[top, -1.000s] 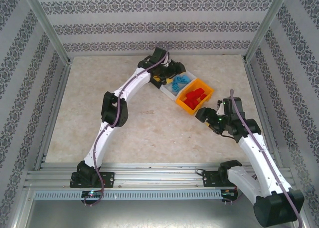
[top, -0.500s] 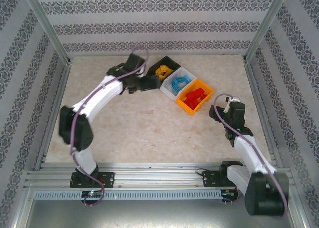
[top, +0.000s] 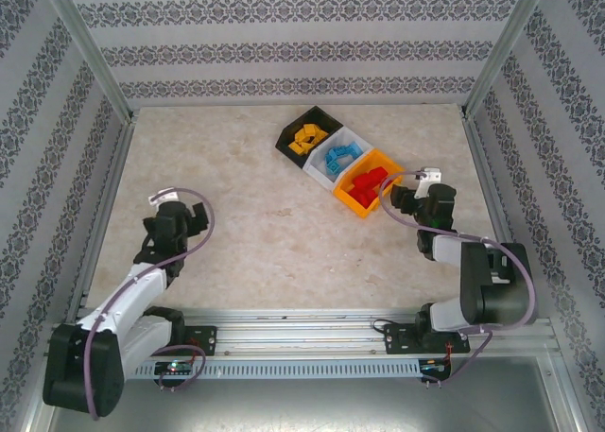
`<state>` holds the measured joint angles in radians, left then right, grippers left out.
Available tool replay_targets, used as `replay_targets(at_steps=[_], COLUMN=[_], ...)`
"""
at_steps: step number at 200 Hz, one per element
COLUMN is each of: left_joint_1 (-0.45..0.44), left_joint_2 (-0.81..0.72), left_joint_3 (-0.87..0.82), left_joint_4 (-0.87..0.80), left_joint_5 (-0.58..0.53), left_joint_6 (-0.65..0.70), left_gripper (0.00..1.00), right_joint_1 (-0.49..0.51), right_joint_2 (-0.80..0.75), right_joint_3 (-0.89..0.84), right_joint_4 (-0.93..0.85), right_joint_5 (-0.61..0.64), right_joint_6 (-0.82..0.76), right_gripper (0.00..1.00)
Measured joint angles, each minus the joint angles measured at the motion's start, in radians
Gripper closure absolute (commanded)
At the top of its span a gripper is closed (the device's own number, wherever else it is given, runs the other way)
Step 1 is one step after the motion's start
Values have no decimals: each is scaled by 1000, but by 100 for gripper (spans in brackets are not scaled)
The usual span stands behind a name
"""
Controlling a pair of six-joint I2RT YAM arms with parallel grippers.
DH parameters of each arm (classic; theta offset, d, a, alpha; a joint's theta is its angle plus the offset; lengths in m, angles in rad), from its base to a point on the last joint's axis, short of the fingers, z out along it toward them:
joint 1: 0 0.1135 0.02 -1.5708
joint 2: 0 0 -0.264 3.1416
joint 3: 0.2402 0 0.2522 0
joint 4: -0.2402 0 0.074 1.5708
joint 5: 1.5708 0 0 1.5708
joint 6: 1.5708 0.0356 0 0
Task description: Sort the legos into containers by color
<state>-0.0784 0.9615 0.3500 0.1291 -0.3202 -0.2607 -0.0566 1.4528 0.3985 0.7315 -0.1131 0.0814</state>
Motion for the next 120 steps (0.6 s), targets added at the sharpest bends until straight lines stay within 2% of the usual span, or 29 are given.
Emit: replay_targets(at_steps=[25, 28, 30, 33, 59, 87, 120], left_joint_1=[62, 64, 68, 68, 76, 80, 80], left_joint_2=[70, 87, 97, 114, 322, 526, 614], left_joint_3=[-41, -42, -43, -43, -37, 18, 43], left_joint_4=[189, 211, 226, 248, 445, 562, 682], left_joint_5=[17, 22, 23, 29, 64, 126, 234], left_joint_6=[64, 70, 74, 79, 117, 153, 202], left_gripper=[0, 0, 0, 0, 0, 0, 0], right_joint_1=[24, 27, 29, 29, 29, 34, 34], right_joint_2=[56, 57, 58, 57, 57, 57, 57], right_joint_3=[-3, -3, -3, -3, -3, -3, -3], right_joint_4=[50, 53, 55, 59, 83, 95, 97], right_joint_5=[12, 16, 19, 20, 31, 31, 34], right_joint_6=[-26, -26, -29, -29, -37, -37, -37], right_gripper=[22, 14, 5, 2, 2, 2, 2])
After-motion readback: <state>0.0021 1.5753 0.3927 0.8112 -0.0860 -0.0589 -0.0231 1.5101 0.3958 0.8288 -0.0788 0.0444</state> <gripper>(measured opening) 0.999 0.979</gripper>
